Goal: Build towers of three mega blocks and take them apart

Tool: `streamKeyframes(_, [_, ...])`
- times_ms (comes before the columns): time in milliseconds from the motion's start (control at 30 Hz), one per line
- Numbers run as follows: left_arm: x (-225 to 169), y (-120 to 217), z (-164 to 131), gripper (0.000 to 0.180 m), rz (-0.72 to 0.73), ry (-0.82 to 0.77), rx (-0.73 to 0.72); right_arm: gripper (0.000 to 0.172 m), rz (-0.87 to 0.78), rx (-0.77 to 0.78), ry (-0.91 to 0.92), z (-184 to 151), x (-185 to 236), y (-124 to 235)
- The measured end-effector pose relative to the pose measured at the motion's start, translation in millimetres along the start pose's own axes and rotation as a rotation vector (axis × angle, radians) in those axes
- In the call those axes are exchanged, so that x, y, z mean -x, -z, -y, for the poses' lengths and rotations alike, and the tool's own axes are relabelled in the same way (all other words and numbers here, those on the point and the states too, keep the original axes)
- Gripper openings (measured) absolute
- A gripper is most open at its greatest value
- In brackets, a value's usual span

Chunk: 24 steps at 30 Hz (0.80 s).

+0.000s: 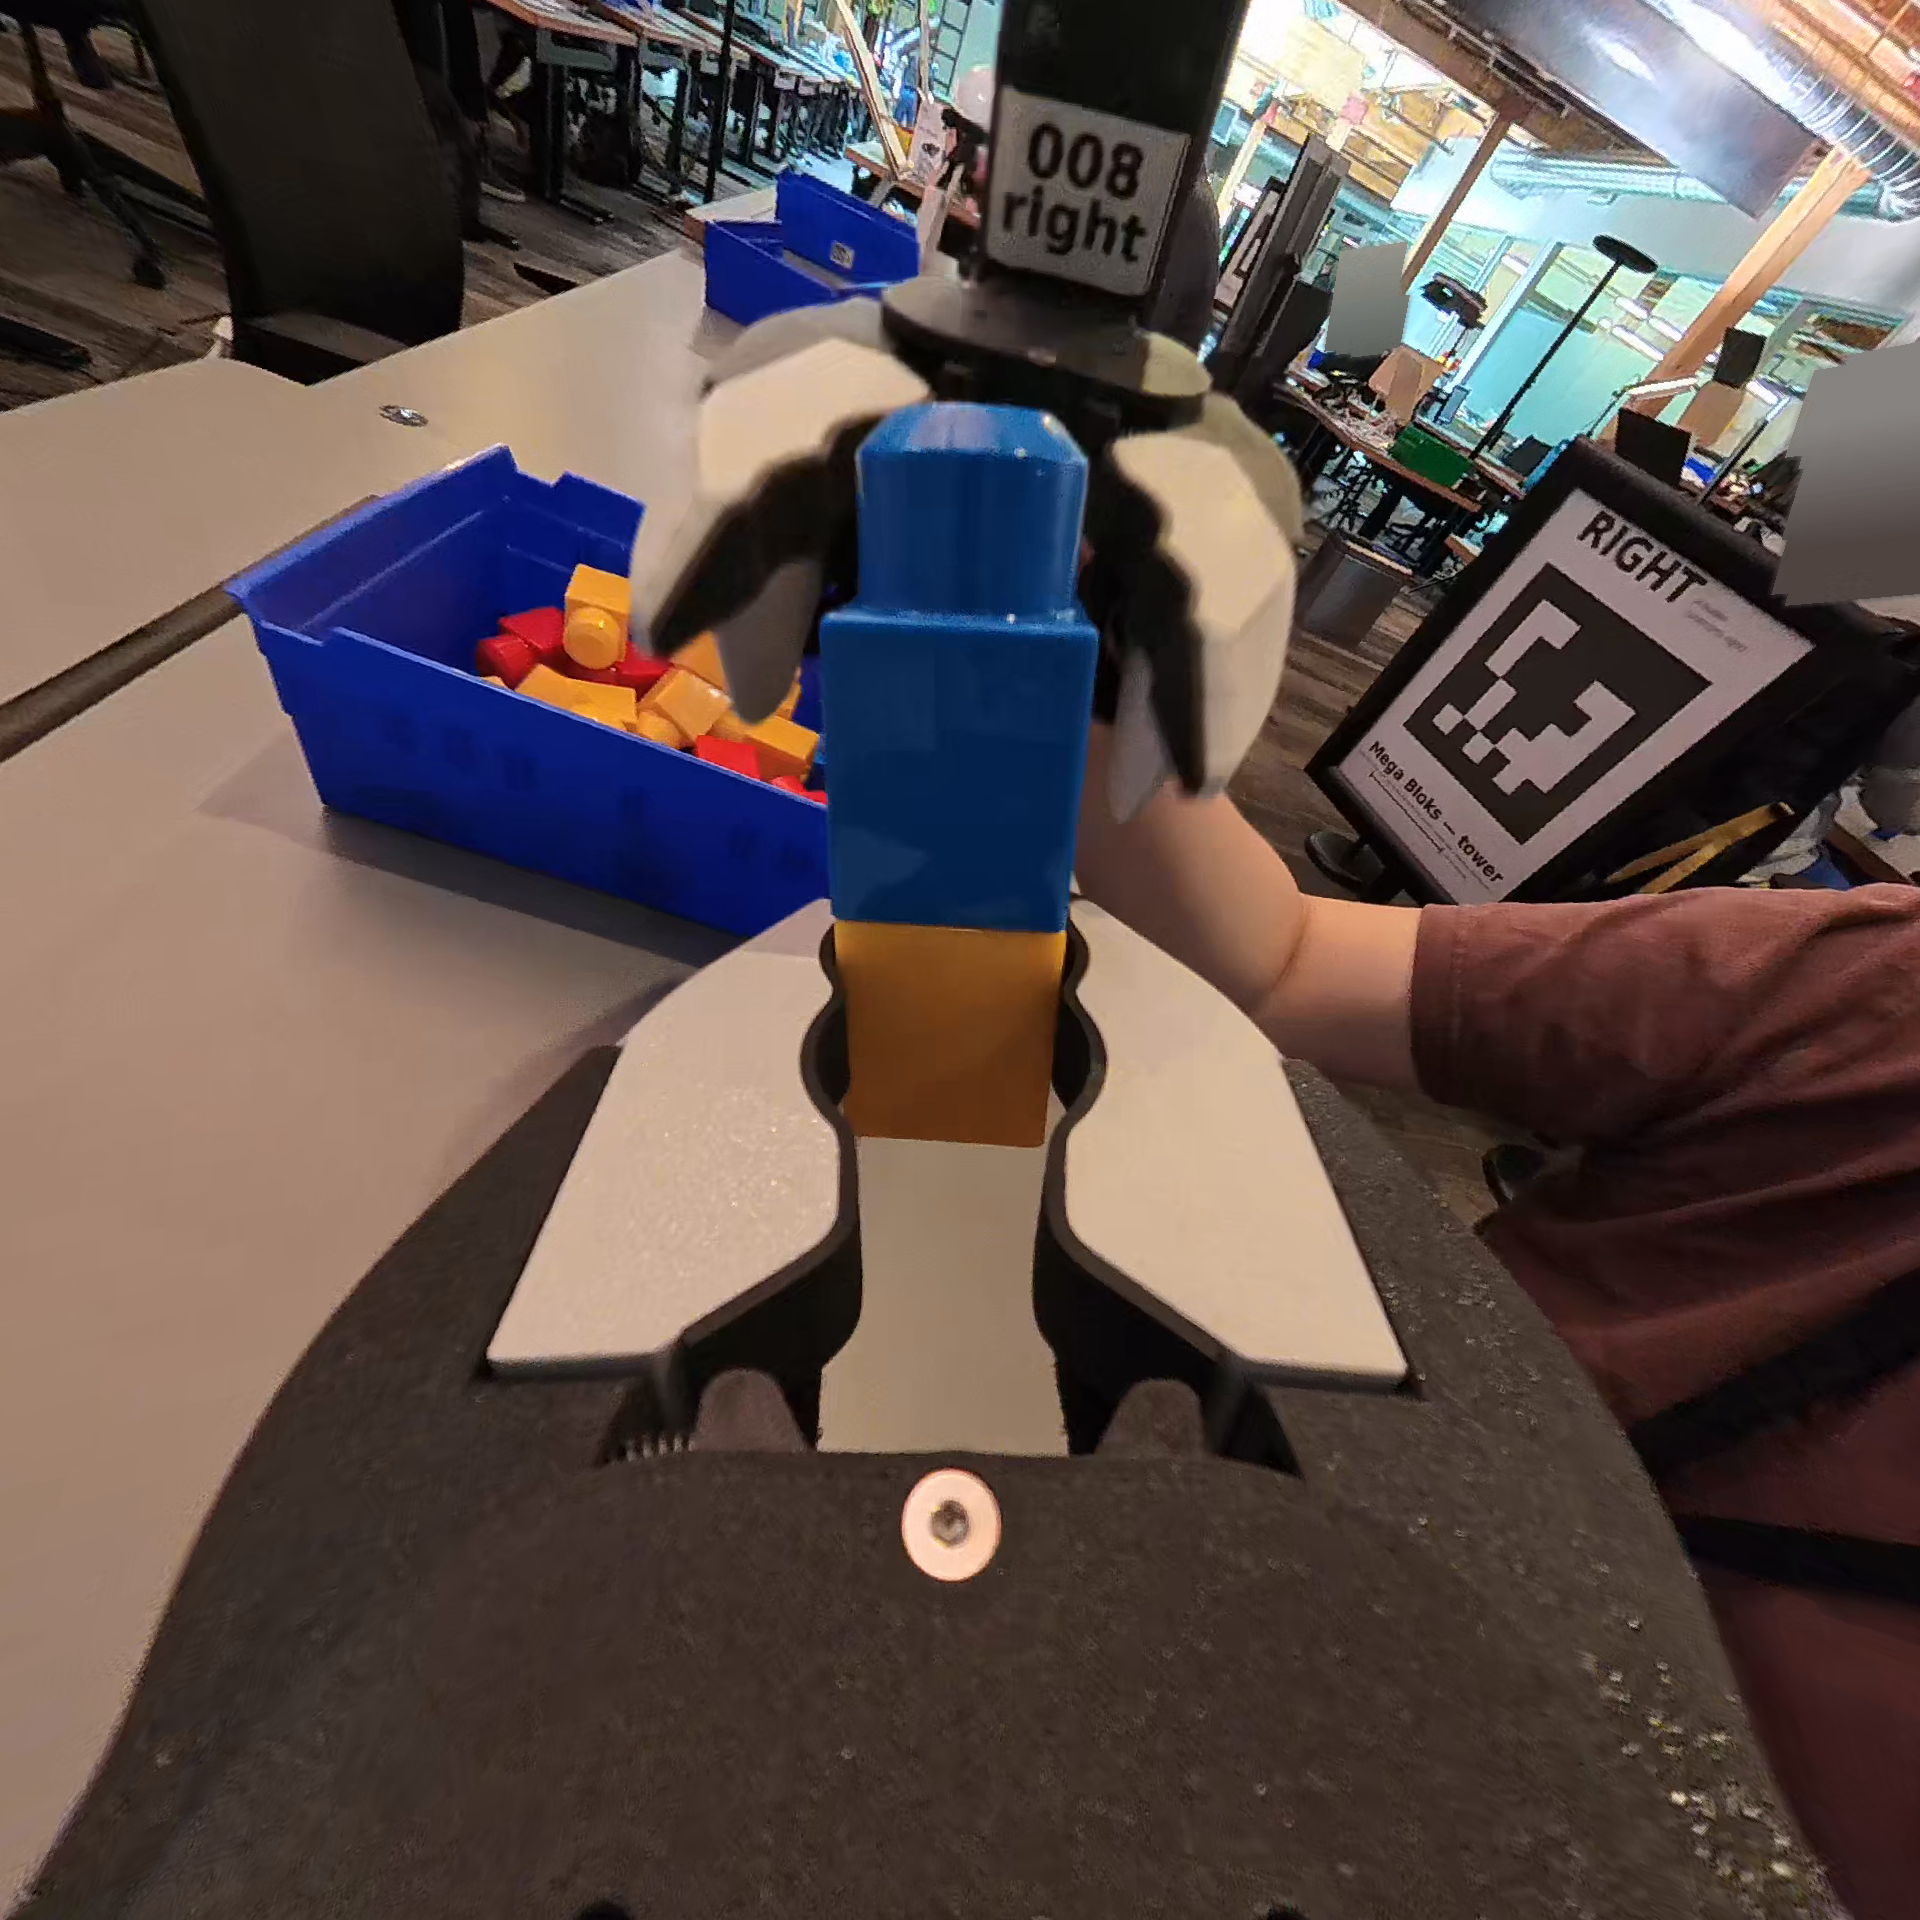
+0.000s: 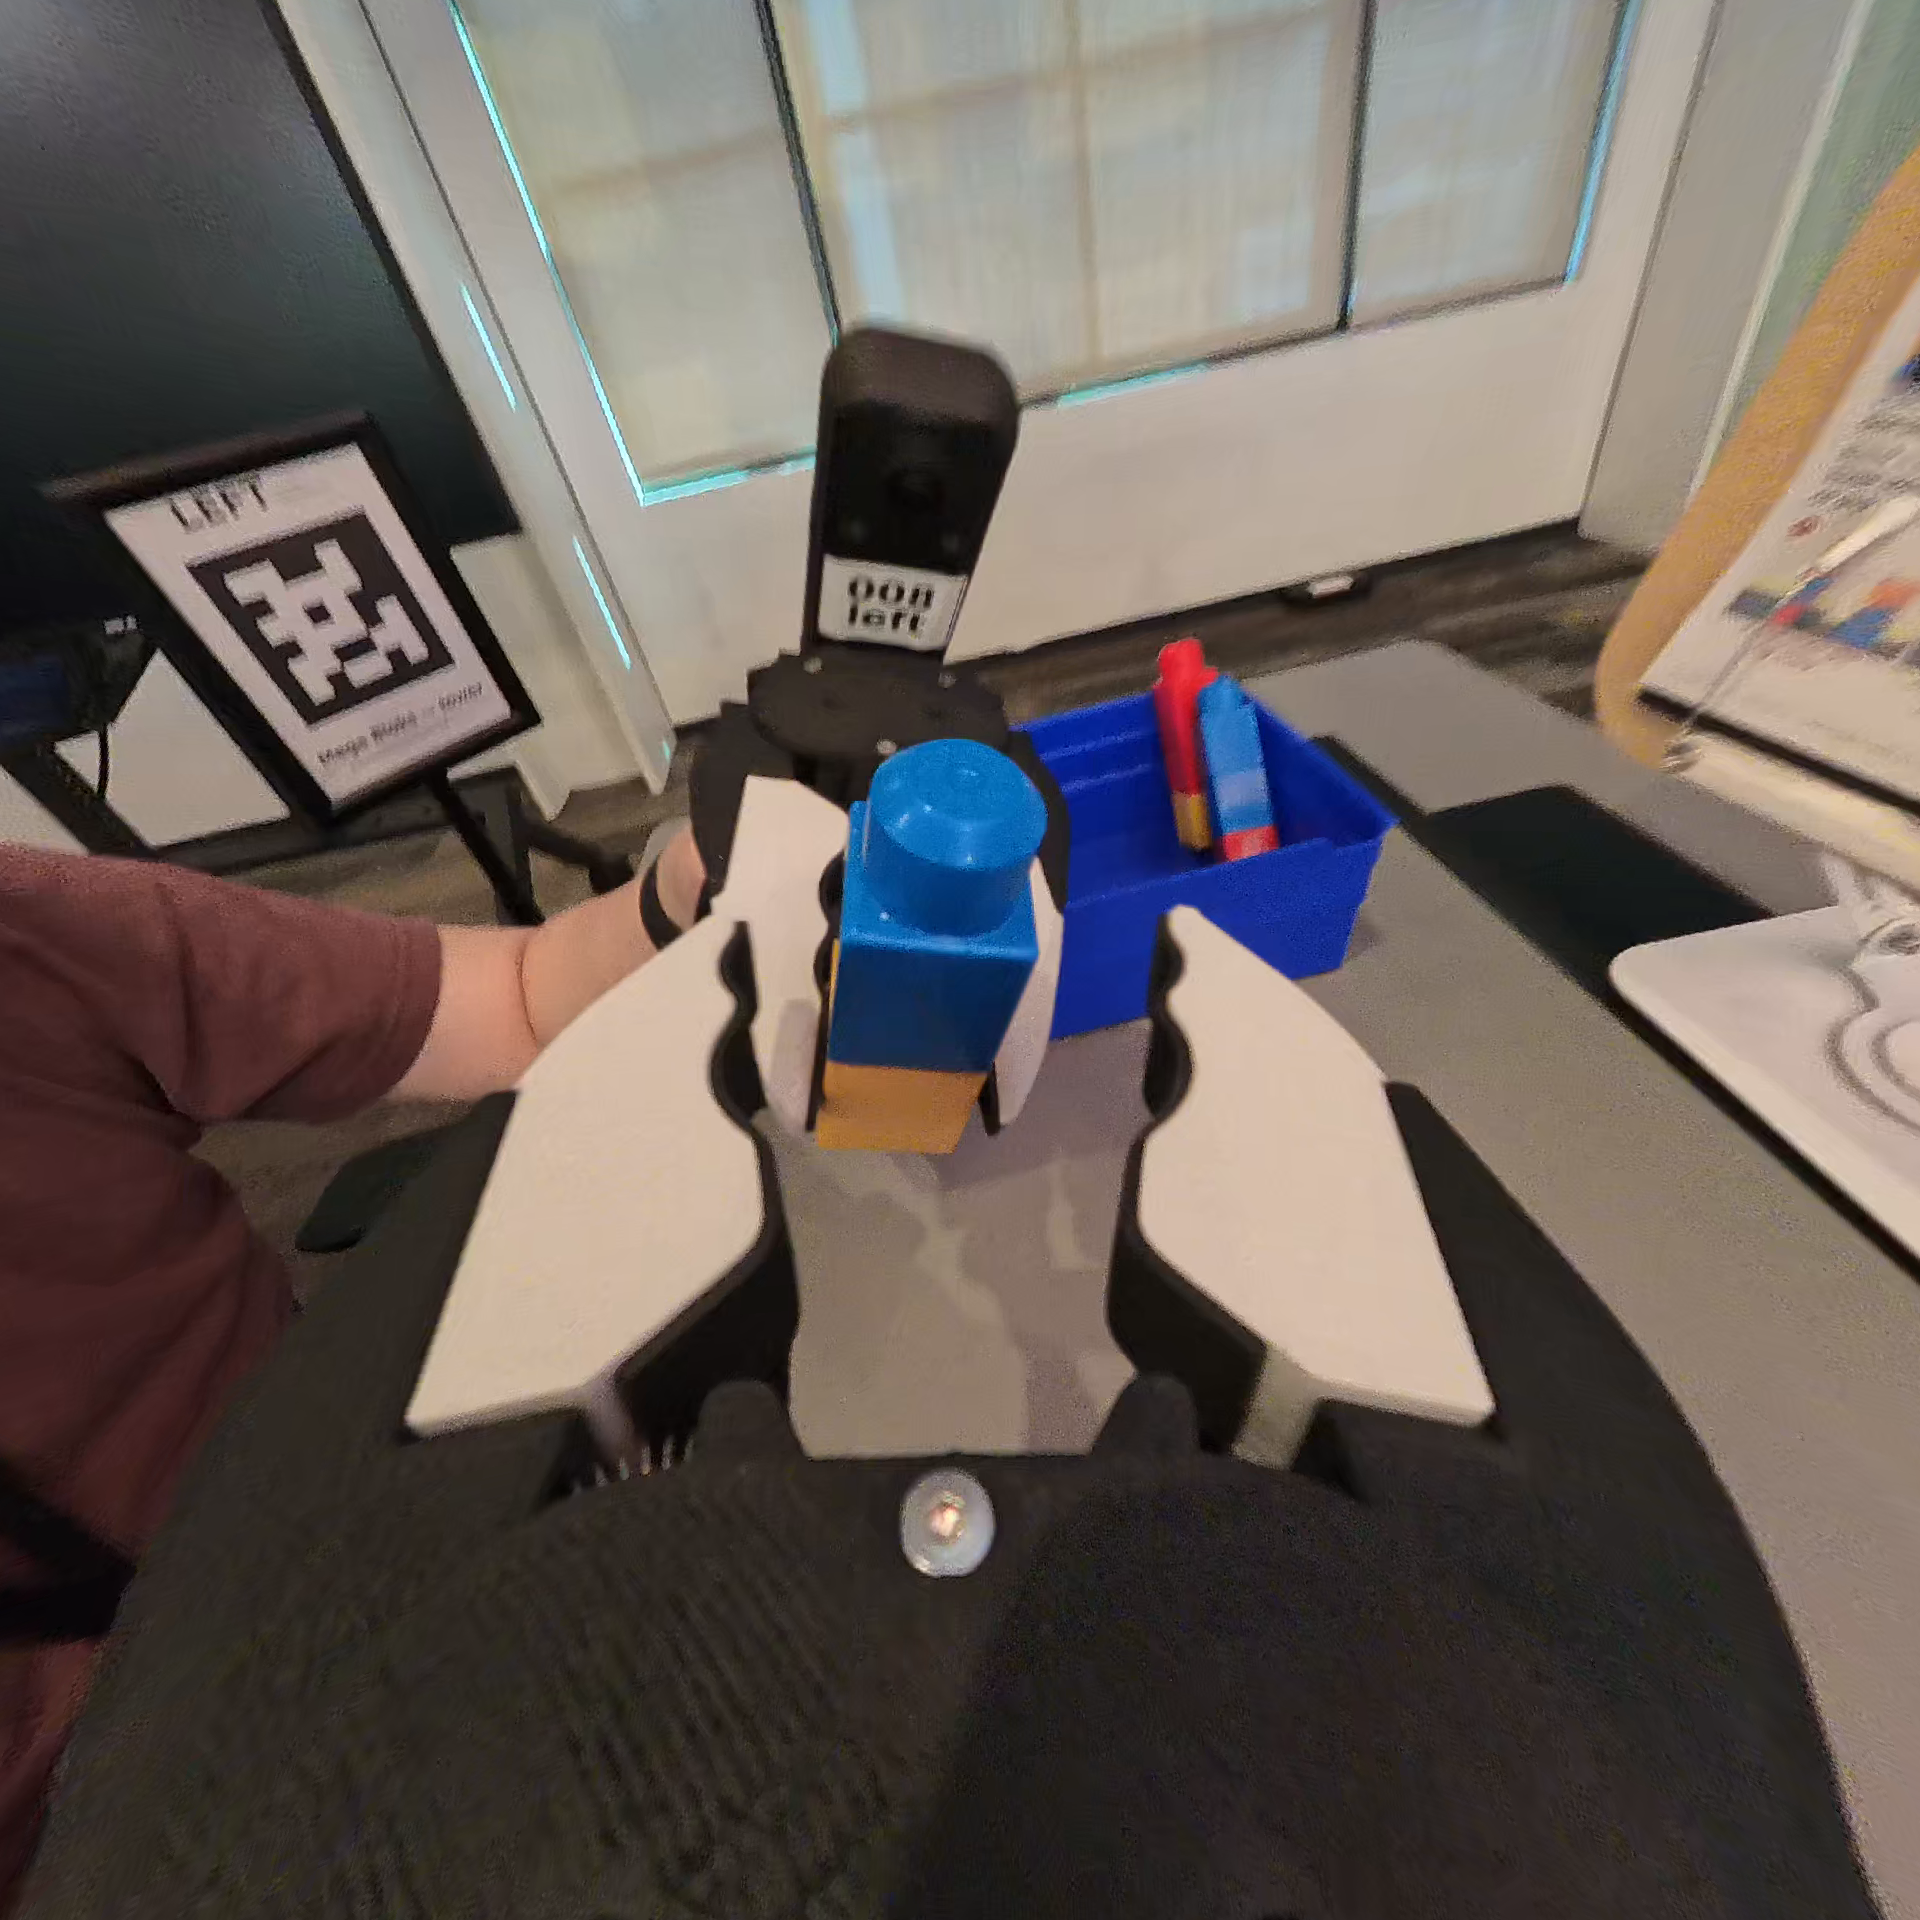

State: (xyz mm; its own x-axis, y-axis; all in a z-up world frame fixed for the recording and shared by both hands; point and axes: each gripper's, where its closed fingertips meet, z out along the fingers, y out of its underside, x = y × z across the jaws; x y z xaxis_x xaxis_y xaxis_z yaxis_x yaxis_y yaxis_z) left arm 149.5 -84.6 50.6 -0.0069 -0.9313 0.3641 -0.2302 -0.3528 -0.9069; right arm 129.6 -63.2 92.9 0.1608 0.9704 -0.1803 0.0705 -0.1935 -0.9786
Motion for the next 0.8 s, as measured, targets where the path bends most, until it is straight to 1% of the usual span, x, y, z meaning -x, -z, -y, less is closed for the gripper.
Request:
streamKeyframes(33, [-1.1,-2.0,-2.7,0.036,-0.004,0.0,0.016,0.044,0.018,0.017,0.005,-4.8,2.3,-6.9])
streamKeyframes(67, [0.6,-4.0,-6.4,0.036,0.009,-0.007,0.037,0.038,0.049,0.013,-0.018,-5.7,5.7,-10.3])
streamKeyframes(100, [1.3,-4.7,-5.1,0.036,0.017,-0.01,0.025,0.038,0.059,0.013,-0.056,-4.6,5.2,-10.0])
streamKeyframes(133, [1.0,-3.6,0.8,0.036,0.013,0.0,-0.018,0.037,0.054,-0.009,-0.079,0.1,3.5,-7.1])
streamKeyframes(167, [-1.4,-2.0,6.1,0.036,-0.01,0.026,-0.051,0.037,0.041,-0.057,-0.077,8.0,2.6,-2.9])
streamKeyframes(200, [-1.6,-2.7,-1.4,0.036,-0.021,0.045,0.005,0.037,0.013,-0.151,-0.081,23.2,0.0,6.1])
streamKeyframes(233, [3.8,-5.4,-15.4,0.036,0.015,0.034,0.097,0.037,-0.006,-0.264,-0.105,41.4,-3.0,22.7])
streamKeyframes(267, [11.2,-8.3,-22.3,0.036,0.071,0.002,0.125,0.037,-0.003,-0.337,-0.128,54.3,-4.6,41.8])
streamKeyframes(300, [10.5,-11.9,-23.2,0.036,0.07,-0.014,0.117,0.037,-0.016,-0.354,-0.134,58.8,-8.9,59.7])
streamKeyframes(333, [3.1,-15.3,-23.3,0.036,0.018,0.006,0.116,0.037,-0.08,-0.311,-0.122,54.9,-19.6,75.9])
streamKeyframes(367, [-4.5,-17.2,-21.4,0.036,-0.035,0.031,0.107,0.038,-0.229,-0.235,-0.09,45.5,-40.0,95.1])
streamKeyframes(400, [-8.9,-17.5,-18.1,0.036,-0.063,0.044,0.087,0.038,-0.43,-0.148,-0.046,33.9,-65.4,120.8])
streamKeyframes(433, [-9.7,-16.7,-15.0,0.036,-0.066,0.049,0.07,0.038,-0.626,-0.041,-0.012,19.1,-88.6,150.6])
streamKeyframes(467, [-9.0,-14.8,-13.1,0.036,-0.06,0.049,0.063,0.038,-0.799,0.099,-0.007,-1.4,-108.1,182.0])
streamKeyframes(500, [-8.6,-12.6,-11.2,0.036,-0.057,0.047,0.055,0.038,-0.939,0.247,-0.021,-24.9,-122.8,213.2])
streamKeyframes(533, [-8.3,-10.1,-9.3,0.036,-0.056,0.047,0.044,0.038,-1.036,0.382,-0.056,-49.5,-132.9,240.2])
streamKeyframes(567, [-7.7,-8.1,-7.5,0.036,-0.055,0.049,0.033,0.038,-1.084,0.493,-0.118,-74.1,-139.1,260.3])
streamKeyframes(600, [-6.9,-6.6,-6.5,0.036,-0.055,0.053,0.028,0.038,-1.093,0.568,-0.191,-96.8,-143.4,273.0])
streamKeyframes(633, [-6.0,-5.8,-6.3,0.036,-0.054,0.056,0.027,0.038,-1.086,0.612,-0.258,-115.9,-147.8,280.4])
streamKeyframes(667, [-5.2,-5.5,-6.2,0.036,-0.052,0.057,0.026,0.043,-1.079,0.63,-0.308,-129.6,-153.2,284.3])
streamKeyframes(700, [-4.7,-5.5,-5.9,0.036,-0.052,0.059,0.023,0.059,-1.087,0.627,-0.332,-136.5,-160.0,286.4])
streamKeyframes(733, [-4.4,-5.6,-5.7,0.036,-0.052,0.06,0.019,0.068,-1.111,0.611,-0.329,-135.4,-166.6,287.2])
streamKeyframes(767, [-4.4,-5.9,-5.4,0.036,-0.052,0.06,0.014,0.071,-1.121,0.578,-0.3,-126.5,-170.0,281.7])
streamKeyframes(800, [-4.2,-6.4,-5.2,0.036,-0.052,0.06,0.011,0.073,-1.091,0.524,-0.231,-109.5,-169.5,266.1])
